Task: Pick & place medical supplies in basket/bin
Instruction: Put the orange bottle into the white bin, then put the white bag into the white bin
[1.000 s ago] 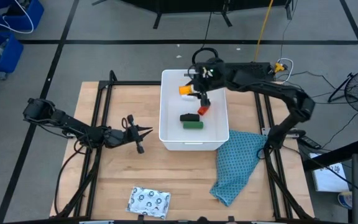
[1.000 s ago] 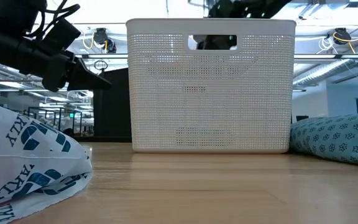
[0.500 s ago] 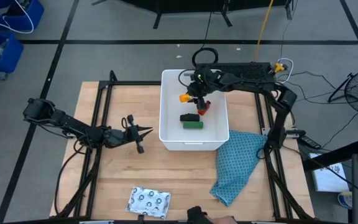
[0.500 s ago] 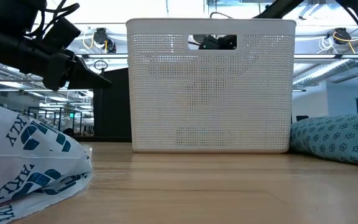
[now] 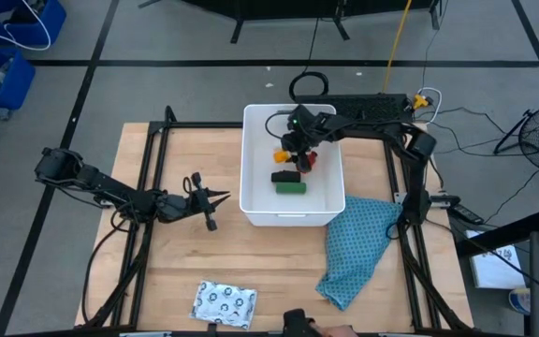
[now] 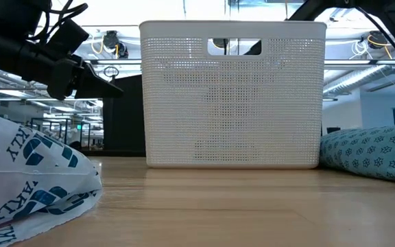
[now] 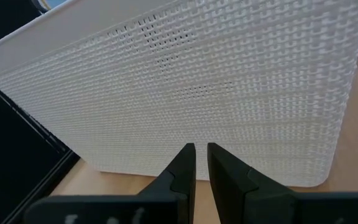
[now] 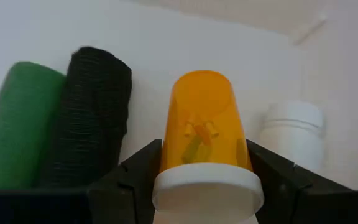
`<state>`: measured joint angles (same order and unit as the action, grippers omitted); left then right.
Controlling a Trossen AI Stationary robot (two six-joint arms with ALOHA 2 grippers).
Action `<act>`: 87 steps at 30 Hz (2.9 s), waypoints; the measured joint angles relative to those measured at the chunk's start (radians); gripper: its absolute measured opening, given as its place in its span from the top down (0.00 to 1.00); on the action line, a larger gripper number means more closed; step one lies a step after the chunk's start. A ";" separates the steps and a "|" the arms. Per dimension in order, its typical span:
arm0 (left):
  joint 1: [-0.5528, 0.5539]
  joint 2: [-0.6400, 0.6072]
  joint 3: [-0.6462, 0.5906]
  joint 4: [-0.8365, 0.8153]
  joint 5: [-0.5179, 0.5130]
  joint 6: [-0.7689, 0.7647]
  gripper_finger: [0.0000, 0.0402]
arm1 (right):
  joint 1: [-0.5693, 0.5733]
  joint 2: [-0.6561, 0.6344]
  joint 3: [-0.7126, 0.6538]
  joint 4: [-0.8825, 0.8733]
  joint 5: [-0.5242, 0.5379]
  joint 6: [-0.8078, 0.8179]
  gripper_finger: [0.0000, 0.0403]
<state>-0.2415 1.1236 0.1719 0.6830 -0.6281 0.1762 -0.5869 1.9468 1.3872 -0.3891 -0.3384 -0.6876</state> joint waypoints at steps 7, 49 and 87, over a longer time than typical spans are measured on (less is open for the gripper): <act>0.000 0.000 0.000 0.001 0.000 -0.002 0.88 | -0.001 0.004 -0.001 0.001 0.025 0.018 0.52; 0.000 0.000 0.000 -0.002 0.002 -0.029 0.88 | 0.052 -0.639 -0.001 -0.088 -0.155 0.189 0.61; 0.000 0.000 0.001 -0.002 0.001 -0.024 0.88 | 0.302 -1.613 -1.013 0.532 -0.123 0.759 1.00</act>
<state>-0.2417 1.1236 0.1726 0.6815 -0.6272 0.1523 -0.2850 0.3336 0.3745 0.1426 -0.4611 0.0713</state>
